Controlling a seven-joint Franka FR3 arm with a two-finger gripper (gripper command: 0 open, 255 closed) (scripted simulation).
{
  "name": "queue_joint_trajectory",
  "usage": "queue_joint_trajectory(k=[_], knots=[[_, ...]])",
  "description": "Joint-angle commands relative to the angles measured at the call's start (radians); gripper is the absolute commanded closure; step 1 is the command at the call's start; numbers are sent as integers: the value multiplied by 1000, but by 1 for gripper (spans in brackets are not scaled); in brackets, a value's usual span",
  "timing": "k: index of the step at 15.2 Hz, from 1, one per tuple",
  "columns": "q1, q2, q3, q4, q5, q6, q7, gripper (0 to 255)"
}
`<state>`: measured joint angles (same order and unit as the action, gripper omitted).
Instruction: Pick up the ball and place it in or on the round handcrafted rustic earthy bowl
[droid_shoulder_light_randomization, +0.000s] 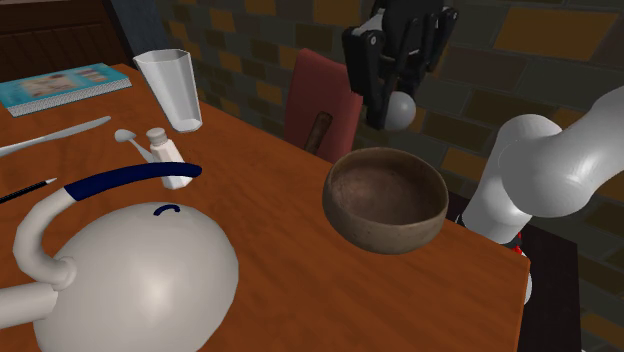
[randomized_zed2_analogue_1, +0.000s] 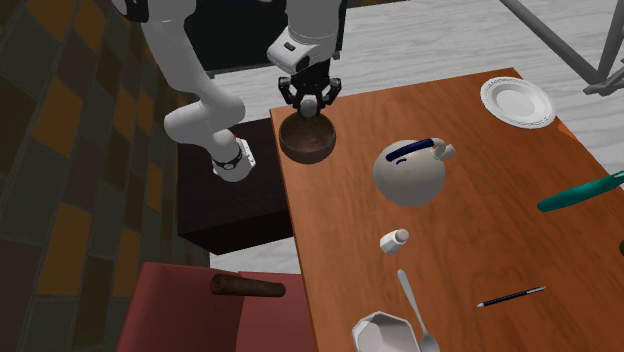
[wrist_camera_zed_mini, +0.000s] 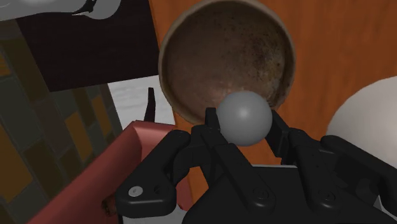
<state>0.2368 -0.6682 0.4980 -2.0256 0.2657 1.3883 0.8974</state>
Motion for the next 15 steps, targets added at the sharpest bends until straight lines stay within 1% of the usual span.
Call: queue_joint_trajectory(k=[1,13,15], knots=[[12,-32,-1,-43,13,11,1,255],[32,-83,27,-234,46,154,-12,255],[32,-83,27,-234,46,154,-12,255]])
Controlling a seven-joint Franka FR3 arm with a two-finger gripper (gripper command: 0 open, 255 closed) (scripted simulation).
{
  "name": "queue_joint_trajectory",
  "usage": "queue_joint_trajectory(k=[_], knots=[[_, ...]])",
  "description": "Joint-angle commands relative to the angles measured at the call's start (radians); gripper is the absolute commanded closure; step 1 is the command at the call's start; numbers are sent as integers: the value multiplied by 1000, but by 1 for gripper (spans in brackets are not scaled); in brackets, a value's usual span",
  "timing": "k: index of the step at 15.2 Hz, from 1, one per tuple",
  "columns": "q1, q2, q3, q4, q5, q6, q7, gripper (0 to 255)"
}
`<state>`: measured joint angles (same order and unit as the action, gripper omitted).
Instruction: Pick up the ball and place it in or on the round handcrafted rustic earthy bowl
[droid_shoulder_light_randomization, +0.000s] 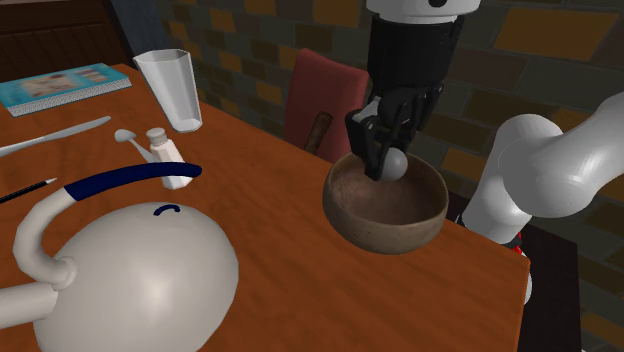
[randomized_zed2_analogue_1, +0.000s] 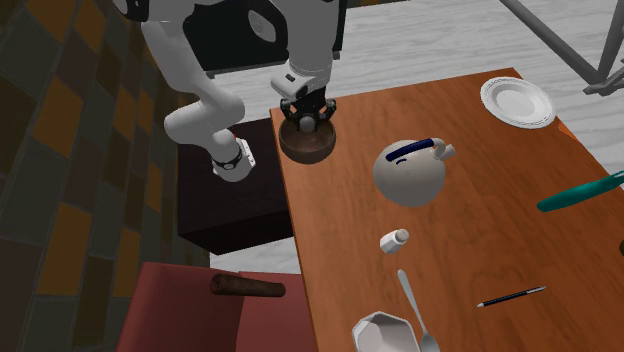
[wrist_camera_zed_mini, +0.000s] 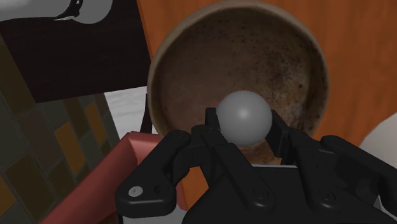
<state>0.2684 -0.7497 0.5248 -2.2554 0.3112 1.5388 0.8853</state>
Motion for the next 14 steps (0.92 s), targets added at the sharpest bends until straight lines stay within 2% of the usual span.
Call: queue_joint_trajectory(k=[1,6,7,12,14], knots=[[1,-1,1,-4,1,4,0,255],[0,-1,1,-4,1,3,0,255],[0,-1,1,-4,1,3,0,0],[0,-1,1,-4,1,3,0,0],[-8,19,-10,75,-13,-55,7,0]])
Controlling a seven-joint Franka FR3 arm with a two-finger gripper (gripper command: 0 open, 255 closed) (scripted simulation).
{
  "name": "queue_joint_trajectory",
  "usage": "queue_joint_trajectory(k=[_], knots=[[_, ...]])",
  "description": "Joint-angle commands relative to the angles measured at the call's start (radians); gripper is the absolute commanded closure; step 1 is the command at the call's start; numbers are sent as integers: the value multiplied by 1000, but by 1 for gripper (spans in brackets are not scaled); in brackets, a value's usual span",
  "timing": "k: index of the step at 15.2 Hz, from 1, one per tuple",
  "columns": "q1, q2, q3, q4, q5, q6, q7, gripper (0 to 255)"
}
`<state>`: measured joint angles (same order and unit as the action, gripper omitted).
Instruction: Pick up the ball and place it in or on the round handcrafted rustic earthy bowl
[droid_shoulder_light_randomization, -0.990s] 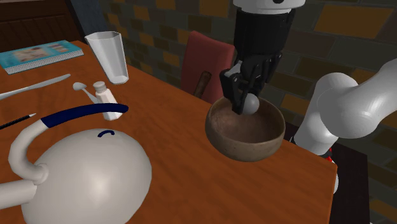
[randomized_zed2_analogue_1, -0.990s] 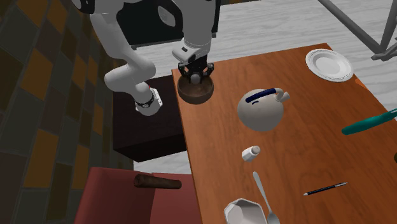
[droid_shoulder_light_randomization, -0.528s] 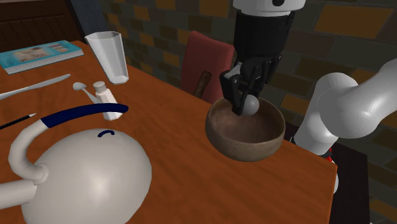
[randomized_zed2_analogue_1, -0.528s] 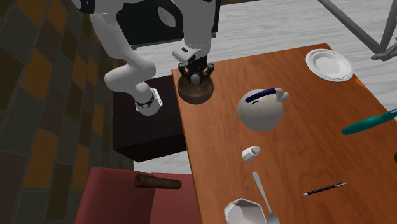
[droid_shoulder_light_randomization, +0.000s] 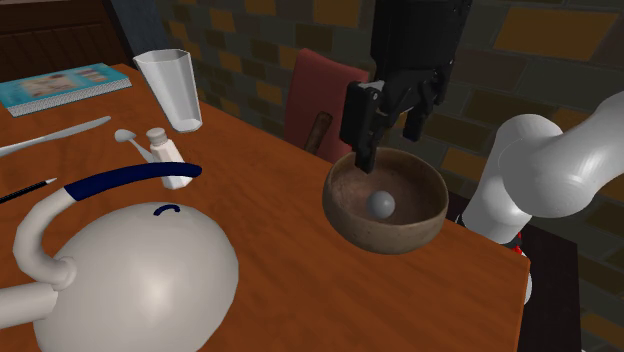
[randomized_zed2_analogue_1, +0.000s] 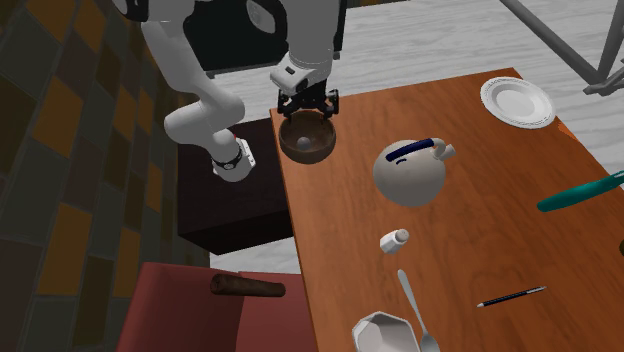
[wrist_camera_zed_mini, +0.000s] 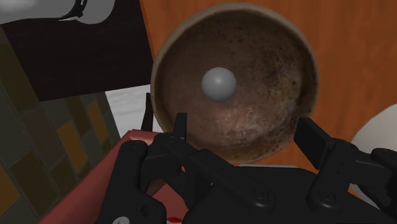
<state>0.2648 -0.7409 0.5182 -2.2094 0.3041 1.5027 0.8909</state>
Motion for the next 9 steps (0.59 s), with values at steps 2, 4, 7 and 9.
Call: queue_joint_trajectory(k=[2,4,7,9], knots=[[-13,33,-12,103,-18,-71,8,0],[-13,33,-12,103,-18,-71,8,0],[-13,33,-12,103,-18,-71,8,0],[-13,33,-12,103,-18,-71,8,0]])
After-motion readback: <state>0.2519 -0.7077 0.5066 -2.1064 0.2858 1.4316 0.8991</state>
